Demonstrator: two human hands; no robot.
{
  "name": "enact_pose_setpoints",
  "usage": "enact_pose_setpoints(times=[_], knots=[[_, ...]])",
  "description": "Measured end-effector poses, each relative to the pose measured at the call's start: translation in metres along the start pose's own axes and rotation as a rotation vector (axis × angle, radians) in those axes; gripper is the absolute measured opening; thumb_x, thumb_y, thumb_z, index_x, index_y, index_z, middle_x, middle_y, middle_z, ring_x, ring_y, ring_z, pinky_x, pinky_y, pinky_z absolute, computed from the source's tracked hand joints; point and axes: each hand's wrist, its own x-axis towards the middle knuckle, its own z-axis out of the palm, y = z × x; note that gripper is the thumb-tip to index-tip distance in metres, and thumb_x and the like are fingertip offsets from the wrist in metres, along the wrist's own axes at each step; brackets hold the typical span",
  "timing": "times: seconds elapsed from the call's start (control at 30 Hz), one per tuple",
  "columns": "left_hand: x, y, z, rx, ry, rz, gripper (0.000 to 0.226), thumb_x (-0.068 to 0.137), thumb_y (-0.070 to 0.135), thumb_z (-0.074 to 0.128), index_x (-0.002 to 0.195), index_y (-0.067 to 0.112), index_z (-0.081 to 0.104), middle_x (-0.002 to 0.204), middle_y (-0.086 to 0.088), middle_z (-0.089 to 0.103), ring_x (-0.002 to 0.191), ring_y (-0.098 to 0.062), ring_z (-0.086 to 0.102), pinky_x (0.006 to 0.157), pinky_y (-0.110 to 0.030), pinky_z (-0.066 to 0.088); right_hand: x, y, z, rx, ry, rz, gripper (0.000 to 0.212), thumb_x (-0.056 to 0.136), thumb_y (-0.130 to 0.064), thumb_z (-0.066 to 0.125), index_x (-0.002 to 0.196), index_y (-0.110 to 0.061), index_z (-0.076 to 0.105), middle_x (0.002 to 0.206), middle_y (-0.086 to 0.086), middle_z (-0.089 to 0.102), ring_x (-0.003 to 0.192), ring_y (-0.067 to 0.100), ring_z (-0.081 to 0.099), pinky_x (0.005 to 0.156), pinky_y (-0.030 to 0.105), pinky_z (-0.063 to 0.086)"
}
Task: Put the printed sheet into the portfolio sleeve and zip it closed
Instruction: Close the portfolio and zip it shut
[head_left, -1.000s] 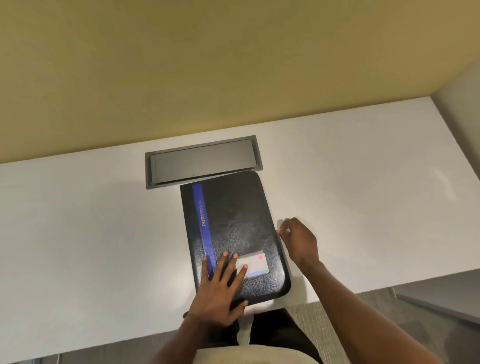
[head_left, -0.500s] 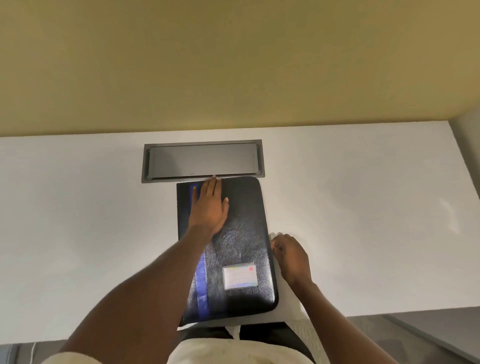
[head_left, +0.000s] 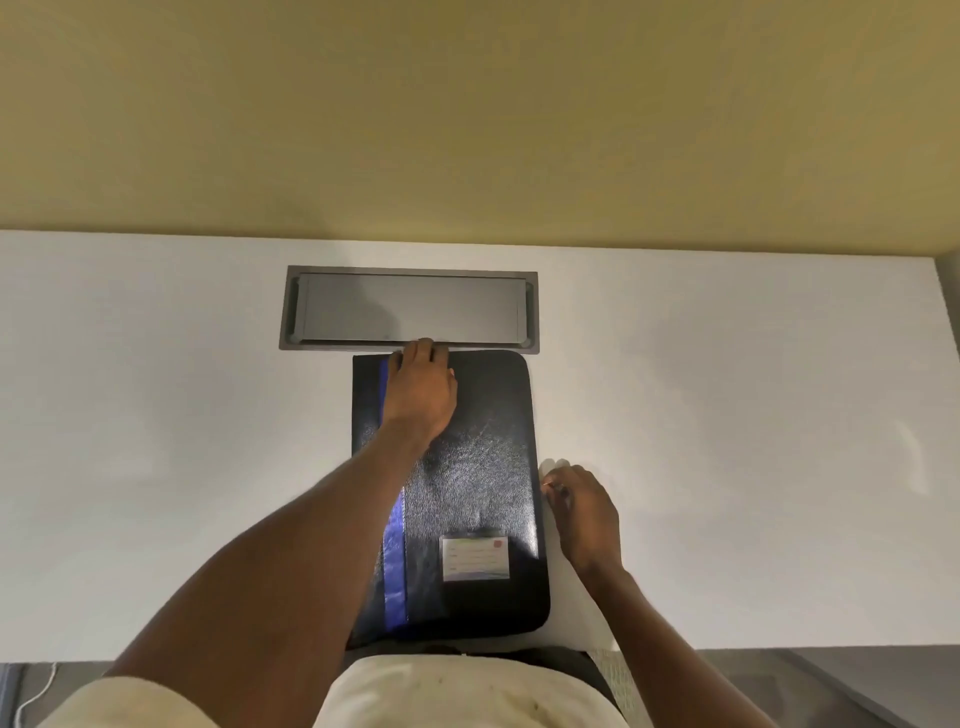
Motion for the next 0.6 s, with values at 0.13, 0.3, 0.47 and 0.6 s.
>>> enact_pose_setpoints(times=[0.13,0.3,0.47,0.6], knots=[[0.004,0.000,0.001,-0.052,0.022,-0.004,0.041,0.103,0.027,0.047,0.141,0.011,0.052,0.138,-0.011,0.057,0.130,-0.030,0.050,0.113,-0.048,0.038,0.020,-0.006,-0.004,0.010,0.009,0.001,0.008,0.097,-0.021,0.061,0.094,-0.029,0.061,0.091,-0.011,0.062,0.084,0.015,0.056,0.069,0.035,0.048],[0.004,-0.001,0.004,-0.105,0.056,-0.026,0.039,0.104,0.027,0.048,0.140,0.013,0.054,0.138,-0.011,0.059,0.131,-0.029,0.050,0.116,-0.047,0.038,0.056,-0.016,-0.013,0.043,0.031,-0.013,0.003,0.097,-0.021,0.063,0.096,-0.023,0.065,0.093,-0.004,0.067,0.086,0.021,0.061,0.074,0.037,0.051],[0.001,0.001,0.008,-0.185,0.093,-0.017,0.047,0.098,0.016,0.052,0.145,0.012,0.052,0.143,-0.010,0.056,0.135,-0.029,0.047,0.121,-0.048,0.031,0.103,-0.021,-0.023,0.021,0.034,-0.076,0.001,0.095,-0.024,0.067,0.095,-0.024,0.067,0.091,-0.006,0.066,0.086,0.020,0.062,0.073,0.040,0.052],[0.001,0.004,0.011,-0.253,0.108,-0.026,0.049,0.093,0.008,0.055,0.142,0.009,0.056,0.139,-0.011,0.061,0.132,-0.029,0.050,0.122,-0.046,0.030,0.143,-0.027,-0.034,-0.029,0.035,-0.123,0.005,0.094,-0.019,0.068,0.095,-0.023,0.067,0.091,-0.002,0.068,0.085,0.023,0.063,0.071,0.038,0.050]])
